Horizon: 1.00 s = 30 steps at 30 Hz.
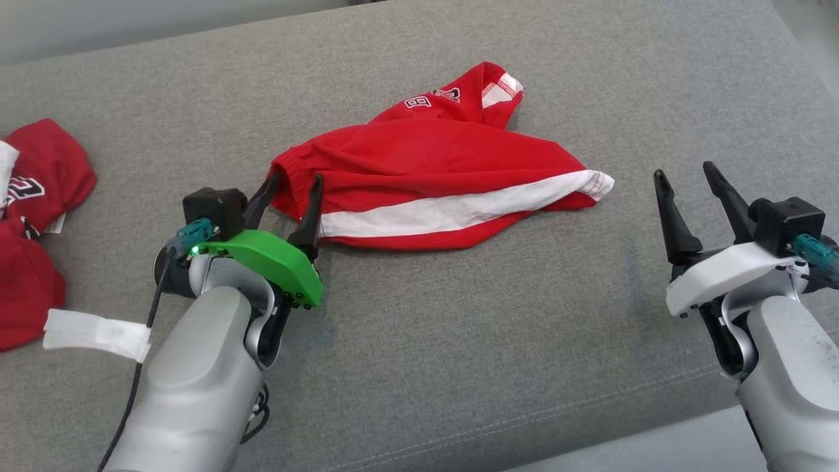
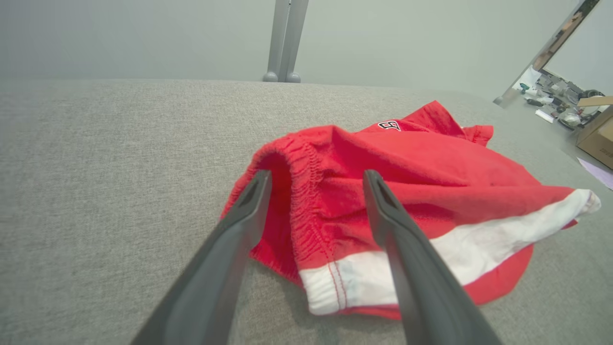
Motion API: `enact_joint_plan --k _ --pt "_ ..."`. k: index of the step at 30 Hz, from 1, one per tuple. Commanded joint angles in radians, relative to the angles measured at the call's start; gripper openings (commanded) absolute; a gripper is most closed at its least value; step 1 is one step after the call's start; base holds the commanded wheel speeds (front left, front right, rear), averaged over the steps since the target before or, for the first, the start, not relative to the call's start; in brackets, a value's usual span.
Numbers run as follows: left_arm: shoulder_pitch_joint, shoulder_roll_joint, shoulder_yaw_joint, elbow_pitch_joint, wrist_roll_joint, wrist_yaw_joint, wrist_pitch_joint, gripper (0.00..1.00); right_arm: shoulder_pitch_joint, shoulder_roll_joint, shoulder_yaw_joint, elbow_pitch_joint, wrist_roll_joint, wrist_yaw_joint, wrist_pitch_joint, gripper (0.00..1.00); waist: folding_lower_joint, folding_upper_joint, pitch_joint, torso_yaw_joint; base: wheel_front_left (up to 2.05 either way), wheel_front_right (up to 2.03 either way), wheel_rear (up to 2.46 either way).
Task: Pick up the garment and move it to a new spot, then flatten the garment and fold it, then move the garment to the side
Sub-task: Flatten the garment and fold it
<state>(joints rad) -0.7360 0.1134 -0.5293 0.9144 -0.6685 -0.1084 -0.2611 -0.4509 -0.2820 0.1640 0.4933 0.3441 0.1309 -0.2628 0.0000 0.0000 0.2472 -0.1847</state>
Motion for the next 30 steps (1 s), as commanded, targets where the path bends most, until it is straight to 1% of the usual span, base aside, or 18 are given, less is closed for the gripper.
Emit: enact_joint_plan --k 1,2,8,15,21,24,30 --pt "0.035 0.018 0.012 -0.032 0.022 0.000 -0.005 1.00 0.020 -0.002 -0.009 -0.012 -0.014 0.000 -0.003 1.00 0.0000 0.0000 -0.020 0.020 0.00 0.00 0.00" --pt "0.075 0.026 0.035 -0.100 0.042 0.011 -0.004 1.00 0.027 -0.001 -0.023 -0.034 -0.028 0.000 -0.003 1.00 0.0000 0.0000 -0.032 0.031 0.00 0.00 0.00" --pt "0.241 0.057 0.115 -0.310 0.108 0.050 -0.003 1.00 0.069 0.027 -0.068 -0.111 -0.080 0.000 -0.003 1.00 0.0000 0.0000 -0.075 0.057 0.00 0.00 0.00" --pt "0.449 0.071 0.191 -0.511 0.154 0.085 -0.003 1.00 0.130 0.073 -0.077 -0.183 -0.132 0.000 -0.003 1.00 0.0000 0.0000 -0.127 0.078 0.00 0.00 0.00" --pt "0.604 0.057 0.262 -0.661 0.176 0.118 -0.004 1.00 0.191 0.112 -0.089 -0.225 -0.175 0.000 -0.003 1.00 0.0000 0.0000 -0.168 0.089 0.00 0.00 0.00" --pt "0.671 0.051 0.291 -0.720 0.192 0.129 -0.004 1.00 0.223 0.145 -0.110 -0.240 -0.189 0.000 -0.002 1.00 0.0000 0.0000 -0.186 0.095 0.00 0.00 0.00" --pt "0.772 0.048 0.333 -0.796 0.213 0.146 -0.004 1.00 0.279 0.193 -0.123 -0.262 -0.206 0.000 -0.002 1.00 0.0000 0.0000 -0.217 0.102 0.00 0.00 0.00"
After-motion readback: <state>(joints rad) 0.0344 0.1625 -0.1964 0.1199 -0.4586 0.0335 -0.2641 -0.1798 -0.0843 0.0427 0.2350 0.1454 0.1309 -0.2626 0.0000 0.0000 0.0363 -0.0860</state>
